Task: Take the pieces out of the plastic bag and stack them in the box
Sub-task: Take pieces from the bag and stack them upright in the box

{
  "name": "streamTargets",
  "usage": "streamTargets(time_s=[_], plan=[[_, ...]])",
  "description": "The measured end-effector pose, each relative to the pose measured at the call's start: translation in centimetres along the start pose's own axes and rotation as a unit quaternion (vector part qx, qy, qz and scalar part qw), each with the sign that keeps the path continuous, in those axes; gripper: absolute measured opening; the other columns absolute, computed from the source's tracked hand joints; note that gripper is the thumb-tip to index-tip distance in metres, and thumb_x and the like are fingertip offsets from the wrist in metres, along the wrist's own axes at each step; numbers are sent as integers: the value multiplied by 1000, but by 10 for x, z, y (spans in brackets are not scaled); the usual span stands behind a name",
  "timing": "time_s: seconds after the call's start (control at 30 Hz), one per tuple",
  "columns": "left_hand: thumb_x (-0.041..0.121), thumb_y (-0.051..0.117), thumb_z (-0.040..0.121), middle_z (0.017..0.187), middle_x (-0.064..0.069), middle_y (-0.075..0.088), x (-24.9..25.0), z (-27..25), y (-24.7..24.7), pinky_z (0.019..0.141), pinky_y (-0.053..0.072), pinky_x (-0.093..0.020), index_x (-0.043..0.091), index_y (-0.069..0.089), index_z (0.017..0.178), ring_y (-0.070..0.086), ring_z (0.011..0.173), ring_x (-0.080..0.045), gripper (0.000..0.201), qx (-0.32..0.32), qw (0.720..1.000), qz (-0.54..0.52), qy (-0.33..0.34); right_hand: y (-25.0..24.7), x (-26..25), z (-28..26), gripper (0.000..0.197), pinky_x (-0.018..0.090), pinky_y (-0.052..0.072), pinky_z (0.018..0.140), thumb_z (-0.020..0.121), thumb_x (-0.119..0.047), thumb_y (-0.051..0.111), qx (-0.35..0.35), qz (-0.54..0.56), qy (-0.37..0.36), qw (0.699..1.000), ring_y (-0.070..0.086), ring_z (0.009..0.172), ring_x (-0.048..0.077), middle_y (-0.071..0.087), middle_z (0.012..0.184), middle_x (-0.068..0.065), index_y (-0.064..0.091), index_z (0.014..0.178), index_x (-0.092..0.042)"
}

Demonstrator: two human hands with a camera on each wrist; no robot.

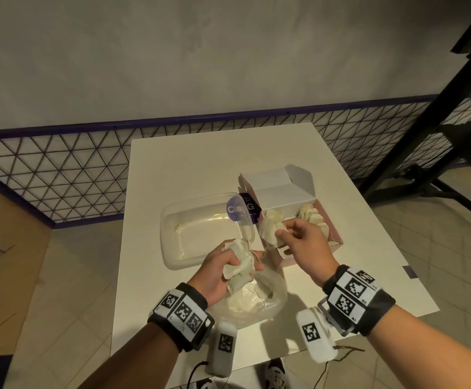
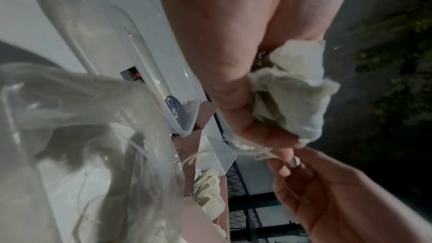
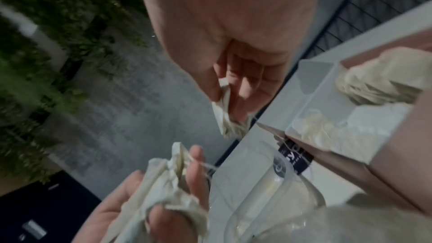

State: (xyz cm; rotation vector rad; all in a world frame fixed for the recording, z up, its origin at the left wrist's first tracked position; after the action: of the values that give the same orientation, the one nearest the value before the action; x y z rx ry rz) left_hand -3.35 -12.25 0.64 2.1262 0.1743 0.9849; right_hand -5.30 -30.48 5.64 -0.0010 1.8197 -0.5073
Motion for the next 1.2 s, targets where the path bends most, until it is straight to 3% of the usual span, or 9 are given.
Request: streamTargets(time_s=[0.2,0.33,0.47,0.57,0.7,0.8,0.9,1.03,1.2], plan=[[1,51,70,92,-27,64,0,1,3,58,50,-34,6,55,103,66,81,-39,34,29,993,110,-8,4,-8,3,7,42,57,69,83,-5,67,-121,-90,41,988,66,61,30,67,71,13,65,77,-7],[8,63,66,115,-38,55,-3,3,-1,59,52,-36,2,46,129,63,89,-41,66,80,991,104,-17,9,-6,-1,5,40,56,69,83,-5,67,-127,-67,59,988,62,63,24,64,76,14,66,80,-8],[3,49,78,92,-26,64,-2,2,1,51,50,-29,0,53,109,66,79,-35,31,40,999,15,-8,13,0,-3,15,38,52,63,84,-4,66,-118,-8,82,990,58,57,25,53,75,15,61,93,6],[8,44,84,86,-23,65,0,-2,1,46,48,-26,3,55,108,65,71,-28,26,37,998,-58,-9,13,3,-4,10,41,50,68,83,-5,66,-107,14,83,991,58,55,23,49,74,14,60,90,1],[13,49,79,97,-30,65,0,-4,3,51,55,-30,0,56,111,66,71,-31,35,52,994,-95,-24,12,5,-7,5,35,48,64,84,-8,66,-108,9,74,991,60,56,21,51,73,14,61,86,-9],[14,48,81,109,-34,63,1,-5,2,53,56,-31,2,59,107,62,89,-36,30,71,989,-126,-32,10,4,-9,5,32,48,60,85,-9,66,-106,6,64,992,62,59,22,51,72,13,61,84,-10],[16,49,81,103,-29,67,0,-5,-1,43,49,-22,7,60,111,61,91,-33,33,87,989,-108,-47,8,4,-9,4,30,49,58,85,-7,65,-105,14,69,992,61,62,25,52,71,12,61,84,-8],[19,51,74,89,-22,66,-2,-5,-1,34,32,-19,8,62,110,59,72,-26,39,82,994,-38,-68,7,2,-5,6,28,49,57,85,-3,63,-124,13,95,988,59,58,23,48,76,14,60,89,0],[22,63,62,98,-22,60,-6,-1,-6,36,34,-22,8,57,127,55,70,-26,66,77,994,-7,-73,5,0,-2,7,35,50,60,84,0,63,-139,47,117,982,55,55,24,48,68,10,58,81,-5]])
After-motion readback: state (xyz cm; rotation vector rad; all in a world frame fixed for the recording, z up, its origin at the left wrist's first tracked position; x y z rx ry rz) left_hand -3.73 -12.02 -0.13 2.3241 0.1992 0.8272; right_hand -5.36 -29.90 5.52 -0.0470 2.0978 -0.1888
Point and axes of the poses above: each hand's wrist, its own z-axis towards the middle knuckle, its own y-axis out of the palm, x = y × z, the point moved 2 cm from there along z, towards the middle knuckle
